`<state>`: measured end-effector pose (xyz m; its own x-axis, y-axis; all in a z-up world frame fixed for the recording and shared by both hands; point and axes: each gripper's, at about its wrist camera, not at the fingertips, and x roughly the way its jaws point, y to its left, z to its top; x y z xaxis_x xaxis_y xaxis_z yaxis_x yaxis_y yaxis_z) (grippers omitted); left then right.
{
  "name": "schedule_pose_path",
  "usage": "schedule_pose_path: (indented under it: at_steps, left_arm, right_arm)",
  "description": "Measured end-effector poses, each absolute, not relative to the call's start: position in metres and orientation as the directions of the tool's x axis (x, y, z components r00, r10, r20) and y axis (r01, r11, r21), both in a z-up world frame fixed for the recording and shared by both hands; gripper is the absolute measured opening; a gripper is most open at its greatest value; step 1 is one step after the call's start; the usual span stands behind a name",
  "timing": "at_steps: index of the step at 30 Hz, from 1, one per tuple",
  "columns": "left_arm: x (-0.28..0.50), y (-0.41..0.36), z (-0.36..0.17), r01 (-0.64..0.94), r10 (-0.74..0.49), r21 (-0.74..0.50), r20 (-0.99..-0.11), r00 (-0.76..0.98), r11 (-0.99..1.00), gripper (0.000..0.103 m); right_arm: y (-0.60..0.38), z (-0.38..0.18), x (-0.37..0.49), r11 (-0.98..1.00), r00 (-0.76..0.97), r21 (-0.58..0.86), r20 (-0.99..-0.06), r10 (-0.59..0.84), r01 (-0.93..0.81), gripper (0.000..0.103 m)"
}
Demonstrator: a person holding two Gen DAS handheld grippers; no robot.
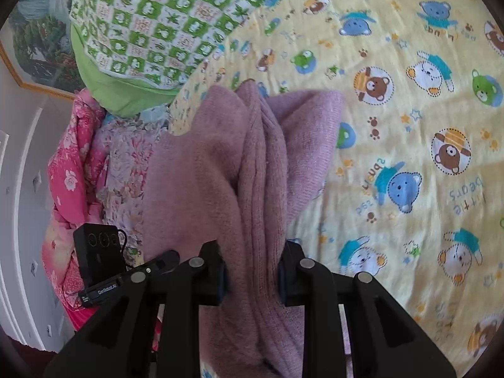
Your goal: Fold small clothes
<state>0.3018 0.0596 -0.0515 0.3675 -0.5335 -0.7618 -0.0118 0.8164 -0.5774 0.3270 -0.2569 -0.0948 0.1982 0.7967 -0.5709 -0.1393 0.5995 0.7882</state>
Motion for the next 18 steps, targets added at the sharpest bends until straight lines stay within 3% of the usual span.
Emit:
schedule_pose_path:
  at_steps: [6, 11, 14, 18]
  left_arm:
    - [0.305, 0.065, -0.070, -0.006, -0.506, -0.543, -0.786, 0.355, 0.840, 0.065]
    - [0.306, 0.066, -0.075, -0.008, -0.486, -0.523, -0.798, 0.356, 0.852, 0.074]
    - [0.304, 0.068, -0.073, -0.031, -0.479, -0.522, -0.804, 0.352, 0.853, 0.074]
    - [0.295, 0.069, -0.055, -0.045, -0.414, -0.461, -0.834, 0.365, 0.886, 0.073]
  right_arm:
    - [-0.261, -0.114, 0.333, 0.650, 0.181, 0.739, -0.625, 0.759, -0.176, 0.034]
    - [-0.259, -0.113, 0.333, 0.665, 0.186, 0.726, -0.639, 0.747, -0.174, 0.037]
    - [-0.257, -0.108, 0.332, 0.673, 0.186, 0.722, -0.648, 0.739, -0.160, 0.044]
    - [-0.265, -0.085, 0.324, 0.705, 0.241, 0.691, -0.665, 0.707, -0.160, 0.045]
